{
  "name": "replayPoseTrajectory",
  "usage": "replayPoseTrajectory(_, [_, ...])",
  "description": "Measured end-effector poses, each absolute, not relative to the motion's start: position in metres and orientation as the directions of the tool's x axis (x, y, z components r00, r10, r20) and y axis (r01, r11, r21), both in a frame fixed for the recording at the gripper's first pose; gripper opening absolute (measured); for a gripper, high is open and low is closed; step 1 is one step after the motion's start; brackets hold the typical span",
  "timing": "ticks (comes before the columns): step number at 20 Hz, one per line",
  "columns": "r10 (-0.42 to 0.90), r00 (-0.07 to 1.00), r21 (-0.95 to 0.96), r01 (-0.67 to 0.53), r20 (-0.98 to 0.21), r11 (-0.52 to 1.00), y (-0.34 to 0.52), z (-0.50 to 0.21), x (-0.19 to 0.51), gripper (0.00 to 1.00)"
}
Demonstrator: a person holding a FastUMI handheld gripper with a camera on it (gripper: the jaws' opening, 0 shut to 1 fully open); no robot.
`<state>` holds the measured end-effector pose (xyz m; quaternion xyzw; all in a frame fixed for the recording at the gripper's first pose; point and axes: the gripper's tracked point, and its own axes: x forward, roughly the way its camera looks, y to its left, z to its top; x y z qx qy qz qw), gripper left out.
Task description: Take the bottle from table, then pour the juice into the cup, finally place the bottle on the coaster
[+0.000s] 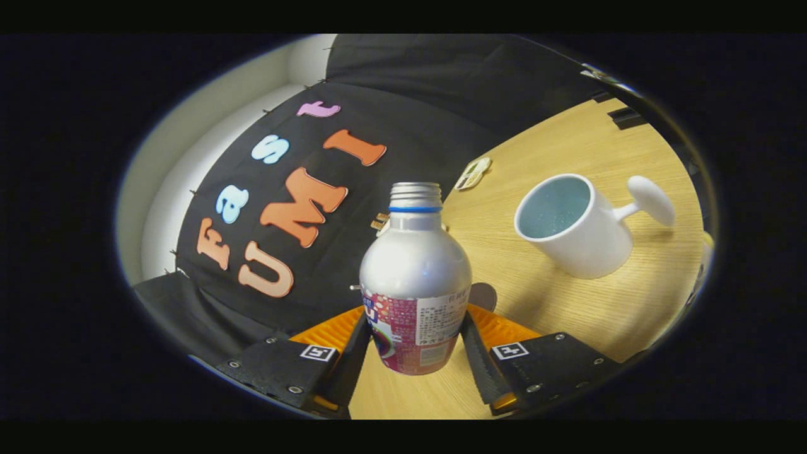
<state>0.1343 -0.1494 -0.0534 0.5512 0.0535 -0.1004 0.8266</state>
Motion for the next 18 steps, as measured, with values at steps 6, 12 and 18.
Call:
replayPoseTrajectory(6, [-0.107,0.982,0.978,0.167,-0.154,0.123,-0.158,-0.036,0.143,0.74])
replayPoseTrajectory(12, [-0.105,0.983,0.989,0.146,-0.147,-0.015,-0.16,-0.033,0.139,0.75])
replayPoseTrajectory(18, [-0.106,0.982,0.984,0.147,-0.158,-0.098,-0.162,-0.037,0.144,0.74])
